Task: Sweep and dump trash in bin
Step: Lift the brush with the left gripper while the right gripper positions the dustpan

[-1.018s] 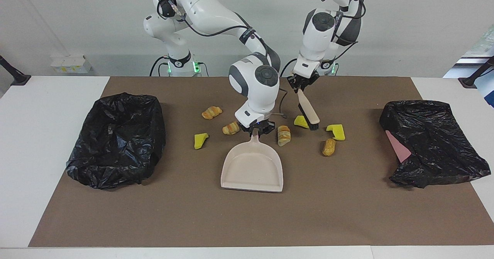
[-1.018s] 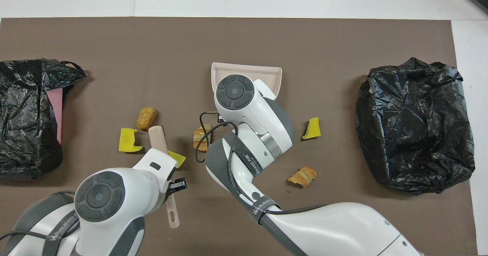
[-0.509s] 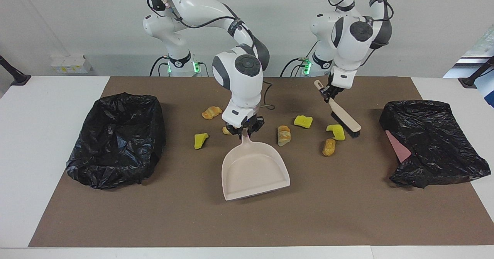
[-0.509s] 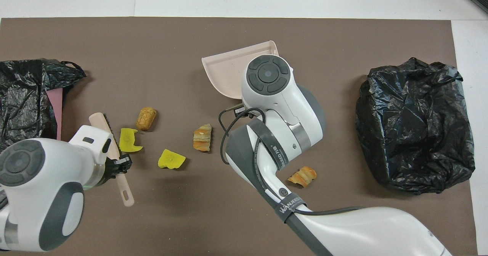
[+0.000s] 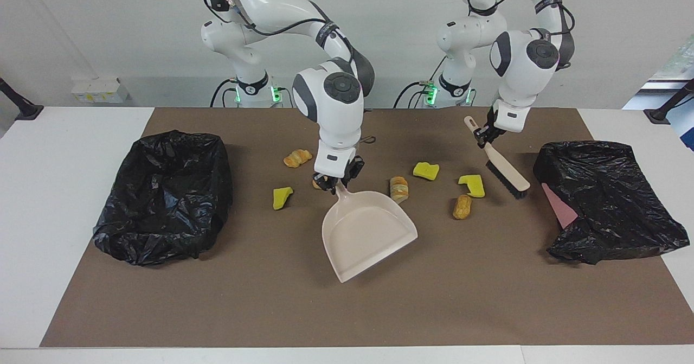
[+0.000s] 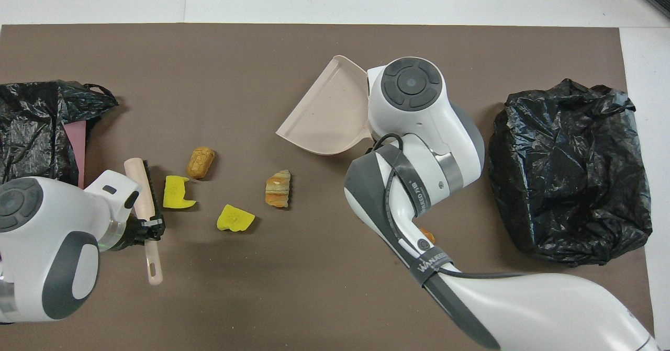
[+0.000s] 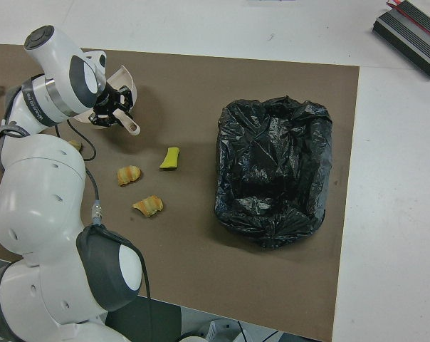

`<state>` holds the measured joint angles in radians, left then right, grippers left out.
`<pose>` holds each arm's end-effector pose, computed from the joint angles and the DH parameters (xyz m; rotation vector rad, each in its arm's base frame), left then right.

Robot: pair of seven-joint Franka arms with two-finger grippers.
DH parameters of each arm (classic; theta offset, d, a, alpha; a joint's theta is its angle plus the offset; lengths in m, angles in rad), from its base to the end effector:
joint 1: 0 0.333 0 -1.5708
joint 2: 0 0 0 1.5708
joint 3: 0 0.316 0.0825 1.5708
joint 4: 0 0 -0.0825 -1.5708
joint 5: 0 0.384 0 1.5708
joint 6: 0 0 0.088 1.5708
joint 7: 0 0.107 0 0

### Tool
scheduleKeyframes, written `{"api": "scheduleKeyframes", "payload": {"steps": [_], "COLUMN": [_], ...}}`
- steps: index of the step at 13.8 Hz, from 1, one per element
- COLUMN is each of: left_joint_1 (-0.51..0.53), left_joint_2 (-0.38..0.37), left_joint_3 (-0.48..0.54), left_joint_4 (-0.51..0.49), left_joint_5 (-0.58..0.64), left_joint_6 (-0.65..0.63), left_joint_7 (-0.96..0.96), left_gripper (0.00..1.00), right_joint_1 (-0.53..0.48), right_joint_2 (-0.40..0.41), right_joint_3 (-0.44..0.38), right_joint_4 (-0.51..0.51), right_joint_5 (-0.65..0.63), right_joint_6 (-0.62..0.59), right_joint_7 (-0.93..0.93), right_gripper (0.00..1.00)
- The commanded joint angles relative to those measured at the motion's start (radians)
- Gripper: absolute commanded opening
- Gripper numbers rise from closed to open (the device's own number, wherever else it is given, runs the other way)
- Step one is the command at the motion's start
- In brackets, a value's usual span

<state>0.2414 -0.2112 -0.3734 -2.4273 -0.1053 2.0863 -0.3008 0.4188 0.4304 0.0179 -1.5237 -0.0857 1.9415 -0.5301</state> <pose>0.4405 -0.0633 0.3702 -3.0926 -0.3734 0.2194 0.6198 0.2810 0.4108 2.6965 1.4675 -0.0243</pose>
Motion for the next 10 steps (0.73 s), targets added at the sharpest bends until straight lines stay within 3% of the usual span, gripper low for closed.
{"api": "scheduleKeyframes", "payload": {"steps": [1, 3, 10], "left_joint_1": [-0.019, -0.037, -0.131], "left_joint_2": [0.062, 0.09, 0.145], "left_joint_3": [-0.002, -0.002, -0.004], "left_joint_4": [0.02, 0.034, 0.08], "left_joint_5": [0.009, -0.002, -0.017], "left_joint_6": [0.057, 0.077, 0.097], "left_joint_7": [0.049, 0.122, 0.134], "left_gripper": [0.0, 0.0, 0.0], "right_joint_1": [-0.021, -0.031, -0.015], "right_joint_2": [-0.021, -0.024, -0.03], "right_joint_3": [0.008, 0.008, 0.008], "right_joint_4": [-0.035, -0.052, -0.104], "right_joint_5": [-0.017, -0.023, -0.133], "right_joint_6": [0.014, 0.016, 0.063], "right_joint_7": [-0.196, -0.316, -0.413], "right_gripper": [0.0, 0.0, 0.0]}}
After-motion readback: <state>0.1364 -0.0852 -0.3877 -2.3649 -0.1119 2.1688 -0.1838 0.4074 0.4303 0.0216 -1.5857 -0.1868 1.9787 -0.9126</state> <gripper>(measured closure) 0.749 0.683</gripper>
